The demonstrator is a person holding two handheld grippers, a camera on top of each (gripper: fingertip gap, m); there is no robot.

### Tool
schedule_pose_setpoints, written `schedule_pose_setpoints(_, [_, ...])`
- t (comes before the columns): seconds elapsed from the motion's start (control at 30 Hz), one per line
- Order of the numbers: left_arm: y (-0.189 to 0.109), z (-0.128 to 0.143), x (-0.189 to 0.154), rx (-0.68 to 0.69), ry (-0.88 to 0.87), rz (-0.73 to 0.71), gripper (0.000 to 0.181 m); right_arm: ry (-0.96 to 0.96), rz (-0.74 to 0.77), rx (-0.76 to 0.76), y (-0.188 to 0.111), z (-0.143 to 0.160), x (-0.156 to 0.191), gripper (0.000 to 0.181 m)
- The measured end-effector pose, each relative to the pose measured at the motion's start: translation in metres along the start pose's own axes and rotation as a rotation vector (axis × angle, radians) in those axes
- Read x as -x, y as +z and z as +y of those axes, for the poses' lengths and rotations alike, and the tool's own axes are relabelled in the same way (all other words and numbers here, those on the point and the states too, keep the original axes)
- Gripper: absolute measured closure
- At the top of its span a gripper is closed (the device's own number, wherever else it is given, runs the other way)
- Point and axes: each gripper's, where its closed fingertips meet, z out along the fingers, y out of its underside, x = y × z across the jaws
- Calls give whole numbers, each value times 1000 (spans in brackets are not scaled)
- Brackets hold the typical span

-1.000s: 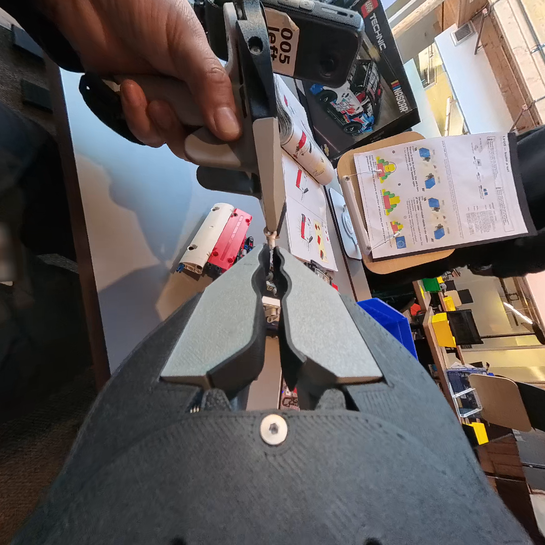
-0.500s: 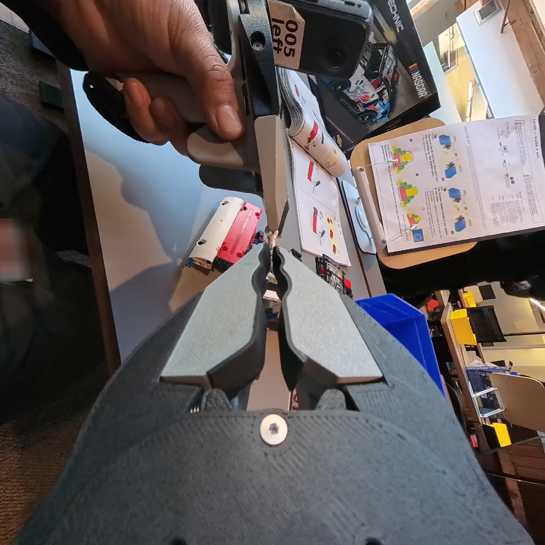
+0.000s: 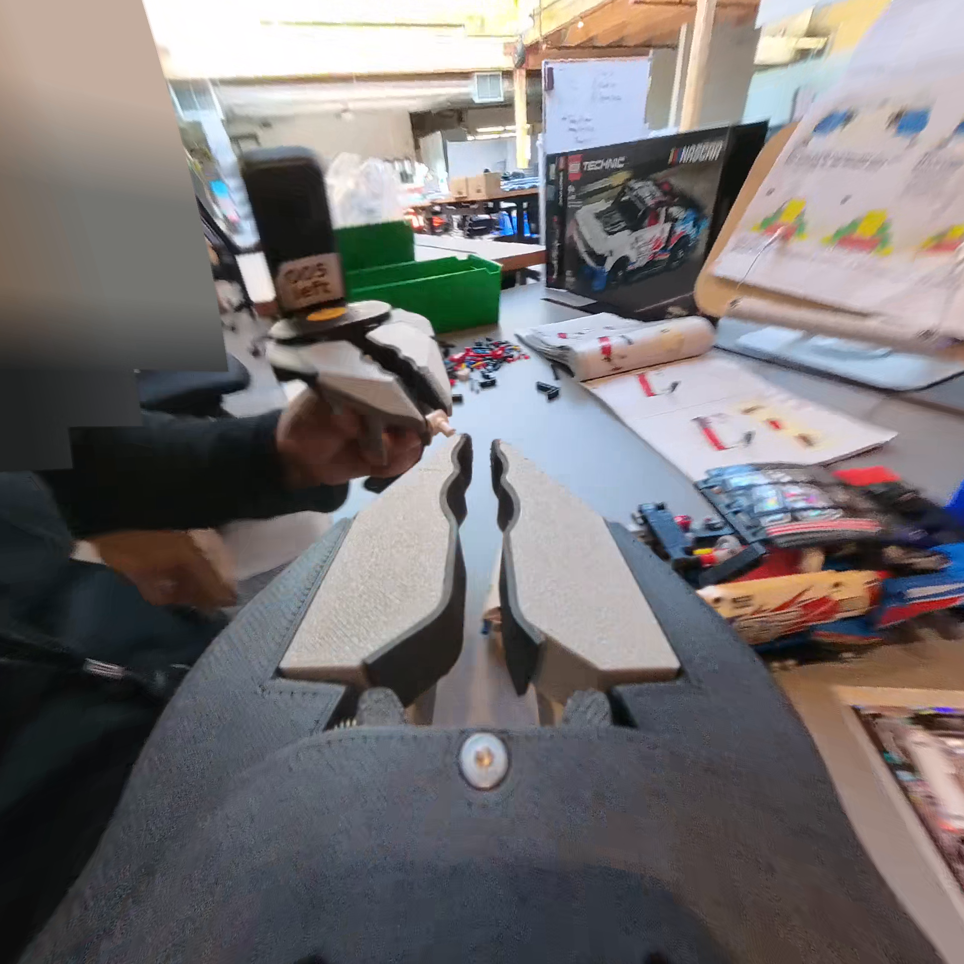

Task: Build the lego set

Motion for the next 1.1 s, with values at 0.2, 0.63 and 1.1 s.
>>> schedule_pose_setpoints(0.2, [-3, -7, -16, 39, 731, -280, 177, 293, -134, -29, 7, 6, 5, 177])
schedule_pose_setpoints(0.63, [-1, -2, -9, 15, 839, -388, 176, 528, -413, -167, 8, -7, 27, 177])
schedule_pose_setpoints(1.1, [6, 3, -13, 8, 824, -395, 176, 525, -372, -177, 12, -5, 22, 180])
